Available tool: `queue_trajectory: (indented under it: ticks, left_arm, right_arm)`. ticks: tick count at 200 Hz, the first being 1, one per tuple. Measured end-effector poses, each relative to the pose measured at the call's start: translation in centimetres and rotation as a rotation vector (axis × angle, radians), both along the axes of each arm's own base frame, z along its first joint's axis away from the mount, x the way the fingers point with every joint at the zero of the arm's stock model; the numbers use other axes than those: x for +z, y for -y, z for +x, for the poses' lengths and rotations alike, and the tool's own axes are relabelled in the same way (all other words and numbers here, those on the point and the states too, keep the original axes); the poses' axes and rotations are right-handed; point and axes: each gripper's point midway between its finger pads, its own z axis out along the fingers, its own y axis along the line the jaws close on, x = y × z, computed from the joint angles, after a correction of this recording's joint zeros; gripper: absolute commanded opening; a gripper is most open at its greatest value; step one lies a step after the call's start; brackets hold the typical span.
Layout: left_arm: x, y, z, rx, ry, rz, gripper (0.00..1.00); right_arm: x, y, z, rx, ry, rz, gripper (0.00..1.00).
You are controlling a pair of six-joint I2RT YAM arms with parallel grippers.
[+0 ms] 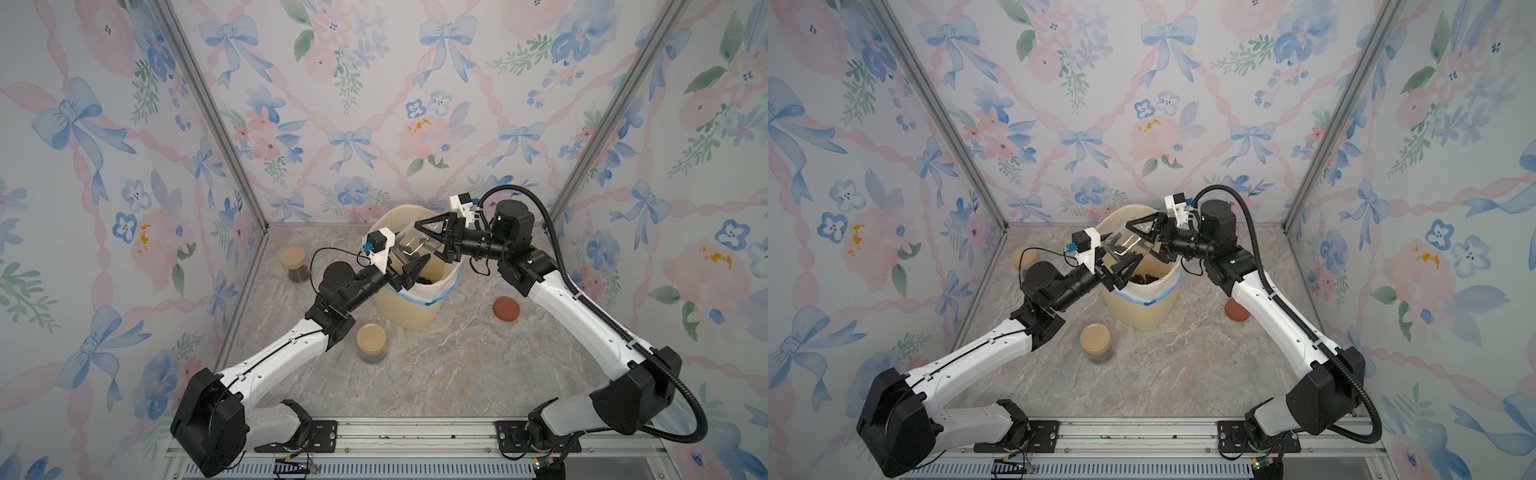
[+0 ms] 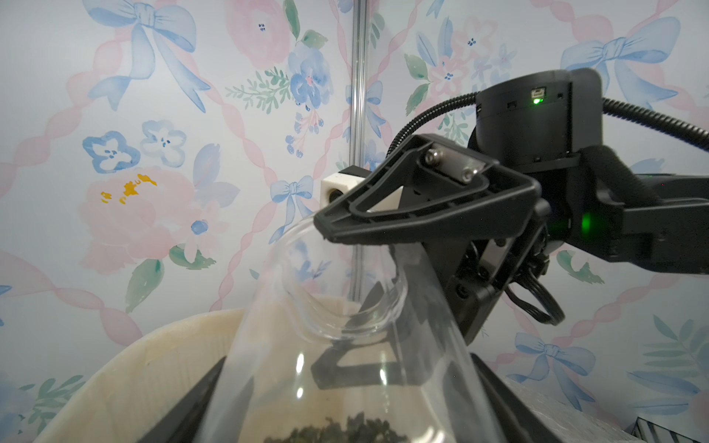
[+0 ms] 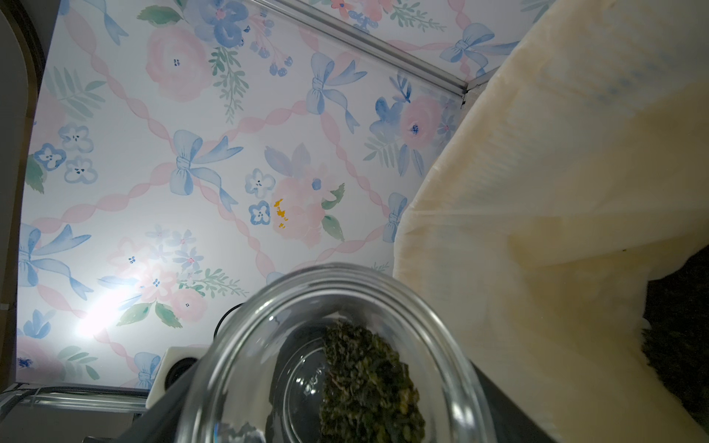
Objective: Empty moldy tea leaves from jars
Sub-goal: Pour the moldy tea leaves from the jar into the trash bin.
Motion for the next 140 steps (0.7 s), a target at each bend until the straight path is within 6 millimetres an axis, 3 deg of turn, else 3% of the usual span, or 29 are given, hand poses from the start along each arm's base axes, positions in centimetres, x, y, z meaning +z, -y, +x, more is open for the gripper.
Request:
queue_trajectory:
  ticks: [15, 106, 140]
  left_arm:
    - [-0.2, 0.0, 0.0, -0.003, -0.019, -0.003, 0.48]
    - [-1.0, -0.1, 0.2, 0.011, -0.081, -0.008, 0.44]
    - [-0.2, -0.3, 0.6, 0.037, -0.087, -0.012, 0.44]
  right_arm:
    - [-0.2, 0.1, 0.0, -0.004, -0.008, -0.013, 1.00]
    - [-1.2, 0.2, -0.3, 0.001, -0.027, -0.050, 0.97]
    - [-0.7, 0.6, -0.3, -0.010, -0.018, -0.047, 0.97]
